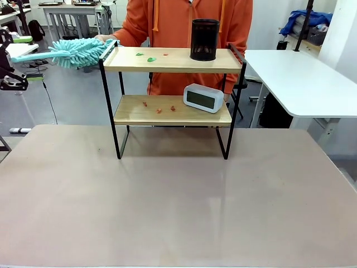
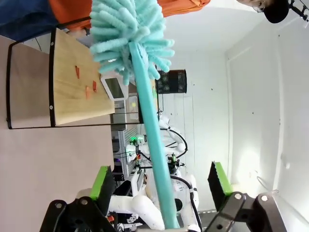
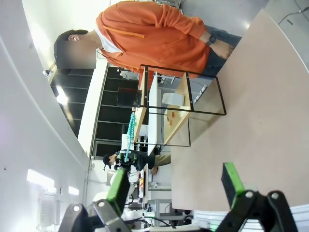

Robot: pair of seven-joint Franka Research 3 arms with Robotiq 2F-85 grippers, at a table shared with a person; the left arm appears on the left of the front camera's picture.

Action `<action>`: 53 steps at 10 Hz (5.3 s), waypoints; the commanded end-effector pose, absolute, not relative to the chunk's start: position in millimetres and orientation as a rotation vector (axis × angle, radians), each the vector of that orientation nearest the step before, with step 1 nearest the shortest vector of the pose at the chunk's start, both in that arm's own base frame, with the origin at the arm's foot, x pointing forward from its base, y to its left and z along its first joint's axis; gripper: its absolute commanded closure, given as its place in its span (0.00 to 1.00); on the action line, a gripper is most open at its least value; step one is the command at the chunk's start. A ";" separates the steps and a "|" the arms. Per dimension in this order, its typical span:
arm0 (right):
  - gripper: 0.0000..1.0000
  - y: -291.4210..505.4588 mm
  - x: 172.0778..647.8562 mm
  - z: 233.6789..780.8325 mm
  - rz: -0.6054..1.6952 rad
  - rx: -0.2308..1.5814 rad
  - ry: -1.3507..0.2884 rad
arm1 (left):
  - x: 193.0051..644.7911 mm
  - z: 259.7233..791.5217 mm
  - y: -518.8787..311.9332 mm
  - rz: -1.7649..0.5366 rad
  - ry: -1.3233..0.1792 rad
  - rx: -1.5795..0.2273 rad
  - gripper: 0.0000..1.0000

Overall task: Clean the shelf.
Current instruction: Pick up the Duster from the human, then clean the specific tier of the Shelf with the Duster once objects are removed.

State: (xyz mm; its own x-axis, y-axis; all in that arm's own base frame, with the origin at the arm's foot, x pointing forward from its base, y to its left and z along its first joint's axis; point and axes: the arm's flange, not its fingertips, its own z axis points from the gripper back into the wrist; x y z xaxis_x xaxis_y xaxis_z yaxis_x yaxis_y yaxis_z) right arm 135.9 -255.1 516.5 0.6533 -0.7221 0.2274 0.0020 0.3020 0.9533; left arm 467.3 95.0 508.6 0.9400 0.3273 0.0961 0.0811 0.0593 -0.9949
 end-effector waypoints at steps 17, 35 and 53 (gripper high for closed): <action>0.00 -256.4 135.6 518.5 -0.524 1.182 -0.766 | 475.7 512.1 91.1 0.199 -0.400 -1.519 1.00; 0.00 -256.4 135.6 518.5 -0.524 1.182 -0.766 | 242.3 494.8 221.4 -0.262 -0.572 -0.870 1.00; 0.00 -256.4 135.6 518.5 -0.524 1.182 -0.766 | 226.9 509.9 204.2 -0.496 -0.490 -0.740 0.87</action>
State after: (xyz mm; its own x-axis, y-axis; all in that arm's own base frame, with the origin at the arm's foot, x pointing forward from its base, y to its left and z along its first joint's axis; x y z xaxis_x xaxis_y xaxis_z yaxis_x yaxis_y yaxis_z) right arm 136.3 -255.4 515.7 0.6579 -0.7186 0.2253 0.0041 0.3026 0.9531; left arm 239.0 211.0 497.7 0.8161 -0.1238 0.5645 0.4992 0.6433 -0.5805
